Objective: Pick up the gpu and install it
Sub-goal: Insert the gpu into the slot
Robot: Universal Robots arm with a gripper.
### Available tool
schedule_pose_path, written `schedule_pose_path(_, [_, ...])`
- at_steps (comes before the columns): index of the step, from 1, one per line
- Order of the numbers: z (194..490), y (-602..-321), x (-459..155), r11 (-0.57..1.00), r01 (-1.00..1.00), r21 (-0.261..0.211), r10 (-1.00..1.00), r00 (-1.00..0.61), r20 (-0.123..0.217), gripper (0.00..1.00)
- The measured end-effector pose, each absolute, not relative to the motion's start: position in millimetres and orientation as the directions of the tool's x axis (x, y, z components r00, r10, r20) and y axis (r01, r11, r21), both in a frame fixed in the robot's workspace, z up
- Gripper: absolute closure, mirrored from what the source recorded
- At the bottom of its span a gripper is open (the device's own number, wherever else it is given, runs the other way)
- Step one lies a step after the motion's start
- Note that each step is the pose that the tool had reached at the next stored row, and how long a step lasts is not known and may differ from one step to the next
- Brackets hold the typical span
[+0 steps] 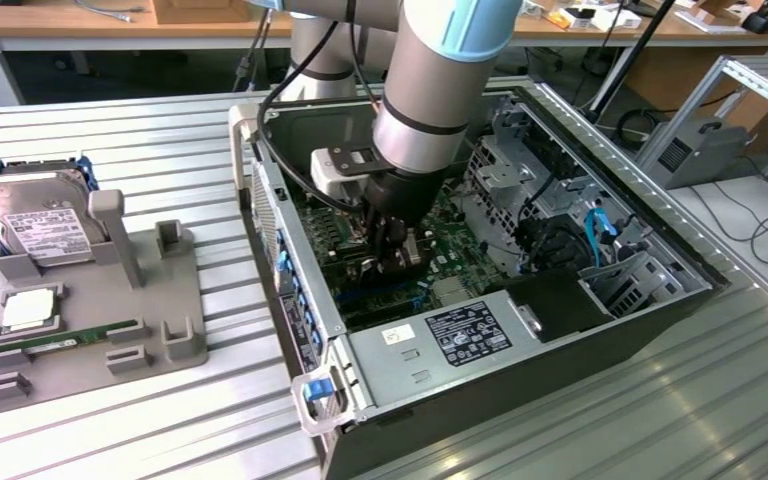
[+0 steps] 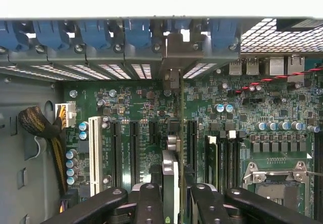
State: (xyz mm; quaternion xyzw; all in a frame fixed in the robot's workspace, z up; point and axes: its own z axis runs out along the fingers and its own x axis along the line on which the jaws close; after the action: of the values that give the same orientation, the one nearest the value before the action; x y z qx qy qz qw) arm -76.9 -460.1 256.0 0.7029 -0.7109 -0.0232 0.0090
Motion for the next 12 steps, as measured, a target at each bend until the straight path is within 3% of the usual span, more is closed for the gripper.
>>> schedule_pose_path(3, [255.8,-460.0,-76.9,0.011,-0.999,0.045,-1.000,-0.012,-0.020,0.73])
schedule_pose_path(8, [256.1,-460.1,-76.9,0.011,-0.999,0.046,-1.000,-0.012,-0.020,0.42])
schedule_pose_path(9, [256.1,-460.1,-76.9,0.011,-0.999,0.046,-1.000,-0.012,-0.020,0.42])
schedule_pose_path(10, [256.0,-460.1,-76.9,0.011,-0.999,0.046,-1.000,-0.012,-0.020,0.36])
schedule_pose_path(12, [256.2,-460.1,-76.9,0.011,-0.999,0.046,-1.000,-0.012,-0.019,0.36])
